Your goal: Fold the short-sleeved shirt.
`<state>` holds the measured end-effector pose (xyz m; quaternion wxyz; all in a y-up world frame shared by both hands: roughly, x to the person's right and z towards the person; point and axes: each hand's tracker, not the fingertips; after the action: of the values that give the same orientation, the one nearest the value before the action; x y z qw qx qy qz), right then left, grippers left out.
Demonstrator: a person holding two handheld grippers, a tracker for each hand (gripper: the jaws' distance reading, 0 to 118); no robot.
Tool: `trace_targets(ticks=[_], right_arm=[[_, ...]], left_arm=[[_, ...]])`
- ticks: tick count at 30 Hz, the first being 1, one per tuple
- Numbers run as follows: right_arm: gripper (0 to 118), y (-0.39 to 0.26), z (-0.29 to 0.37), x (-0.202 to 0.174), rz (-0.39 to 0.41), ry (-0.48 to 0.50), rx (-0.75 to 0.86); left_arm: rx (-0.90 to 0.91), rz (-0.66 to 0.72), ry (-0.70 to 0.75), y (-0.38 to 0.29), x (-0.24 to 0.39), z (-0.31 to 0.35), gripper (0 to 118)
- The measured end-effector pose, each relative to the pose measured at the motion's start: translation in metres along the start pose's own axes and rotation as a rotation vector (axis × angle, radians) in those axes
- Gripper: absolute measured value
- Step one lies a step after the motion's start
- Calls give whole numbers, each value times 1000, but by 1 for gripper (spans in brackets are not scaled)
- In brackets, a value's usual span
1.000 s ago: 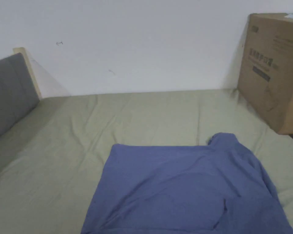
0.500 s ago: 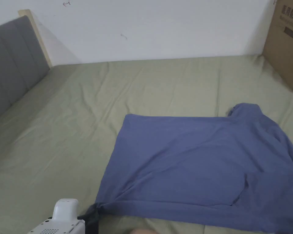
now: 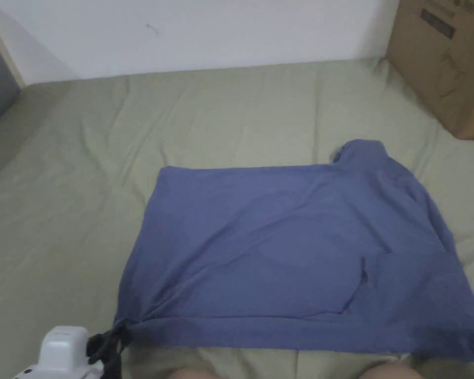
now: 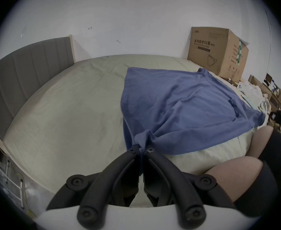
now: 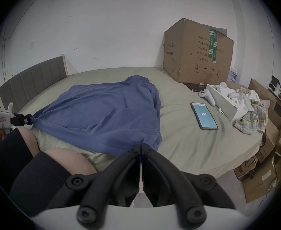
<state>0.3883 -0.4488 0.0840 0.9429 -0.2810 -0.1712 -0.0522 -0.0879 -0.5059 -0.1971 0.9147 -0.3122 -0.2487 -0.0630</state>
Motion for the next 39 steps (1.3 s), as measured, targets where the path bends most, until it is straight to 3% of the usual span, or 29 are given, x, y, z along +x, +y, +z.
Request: trace_targets(ticks=[1,2,4,5,8,9,10,11,12,13,15,23,29,34,36,37,38,39], right_arm=[[3,1,-6,2,5,3,-2],[15,2,-14,5,12,9,-15],[95,2,-32,10,14,3,-72],[118,0,-41,13,22,2,-73],[118,-3,-64,33,18,-24,-119],[115,-5,-71,40,10,-12,-144],[105,-5,-74,44,1,-6,-162],[73,-5,-73,47,-2,-8,-147],[5,-7,-74,45,-10,-15,-139],[3,-9,-72,44,-13,-27,-129],[3,-8,-65,48,-40,24,-138],[3,62,-66,55,-14,15,-155],[3,151,-161,74,-1,49,-376],[3,168,-255,88,-72,50,-562],[5,168,-275,83,-75,15,-546],[17,169,-277,79,-67,-9,-472],[40,172,-268,71,-31,-95,-357],[76,175,-259,70,-9,-208,-196]], left_arm=[[11,14,6,2,-3,2,3],[18,29,13,3,-4,5,3],[27,59,12,5,-8,7,3],[25,65,11,6,-9,7,3],[17,61,13,7,-8,5,3],[12,50,16,8,-8,5,3],[8,39,22,10,-4,4,3],[4,34,24,10,-3,3,3],[2,34,24,10,-3,4,3],[-1,35,23,11,-3,5,3],[1,38,22,13,-2,9,3],[-42,-26,40,79,0,17,3],[-119,4,-6,161,-28,-58,3],[-303,28,-23,184,-41,-151,3],[-331,31,-6,186,-43,-174,4],[-323,41,18,187,-42,-177,10],[-234,37,129,190,-39,-171,27],[-137,22,189,191,-37,-161,62]])
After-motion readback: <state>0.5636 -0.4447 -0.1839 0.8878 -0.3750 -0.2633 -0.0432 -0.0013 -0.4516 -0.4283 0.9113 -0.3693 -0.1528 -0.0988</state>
